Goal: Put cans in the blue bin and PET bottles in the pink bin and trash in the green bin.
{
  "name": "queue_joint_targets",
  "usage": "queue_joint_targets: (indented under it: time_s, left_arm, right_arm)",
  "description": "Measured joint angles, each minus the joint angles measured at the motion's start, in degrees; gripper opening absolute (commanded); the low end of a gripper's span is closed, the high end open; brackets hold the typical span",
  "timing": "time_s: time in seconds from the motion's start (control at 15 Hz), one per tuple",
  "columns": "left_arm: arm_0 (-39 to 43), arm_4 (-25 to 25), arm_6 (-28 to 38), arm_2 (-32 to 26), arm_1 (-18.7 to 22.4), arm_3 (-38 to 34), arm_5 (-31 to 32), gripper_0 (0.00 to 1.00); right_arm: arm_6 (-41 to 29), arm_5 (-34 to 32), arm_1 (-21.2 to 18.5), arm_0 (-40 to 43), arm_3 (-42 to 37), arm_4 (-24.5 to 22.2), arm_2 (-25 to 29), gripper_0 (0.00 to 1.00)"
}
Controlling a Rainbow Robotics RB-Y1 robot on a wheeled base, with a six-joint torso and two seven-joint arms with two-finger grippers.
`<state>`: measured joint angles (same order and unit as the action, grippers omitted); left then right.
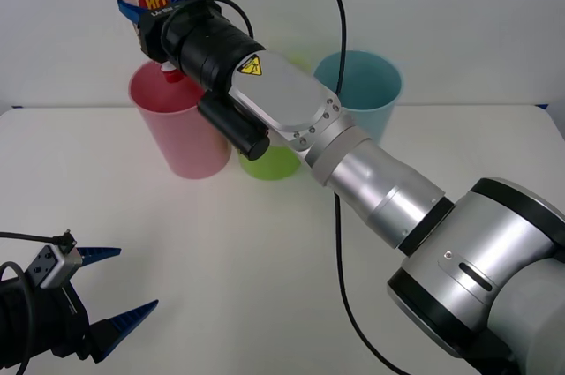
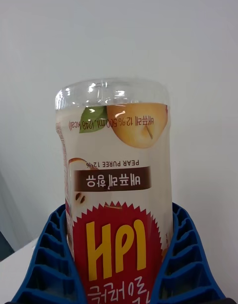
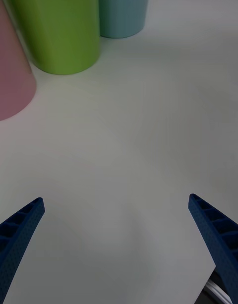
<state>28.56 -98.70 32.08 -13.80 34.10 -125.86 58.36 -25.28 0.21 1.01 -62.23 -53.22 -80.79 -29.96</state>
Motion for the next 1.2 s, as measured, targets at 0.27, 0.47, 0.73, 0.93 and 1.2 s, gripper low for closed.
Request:
queue_joint_targets:
  time_s: [0.27,0.47,0.73,0.93,1.2]
  left_arm:
    - [0.00,0.00,0.00,0.00,0.00,0.00,0.00,1.00]
    - [0.00,0.00,0.00,0.00,0.00,0.00,0.00,1.00]
    - [0.00,0.00,0.00,0.00,0.00,0.00,0.00,1.00]
    - [0.00,0.00,0.00,0.00,0.00,0.00,0.00,1.00]
    - [0.00,0.00,0.00,0.00,0.00,0.00,0.00,1.00]
  right_arm:
    - [0.48,0.77,0.00,-0.01,2.55,-1.11,-0.28,0.00]
    - [0.64,0.79,0.00,-0.01,3.09,-0.88,-0.48,0.00]
    - [1.41,0.79,0.00,0.01,3.13,0.58,-0.46,0.00]
    - [2.11,0.78,0.00,0.03,3.13,1.81,-0.47,0.05]
    - [3.71,0.78,0.00,0.07,3.13,2.71,-0.71,1.00]
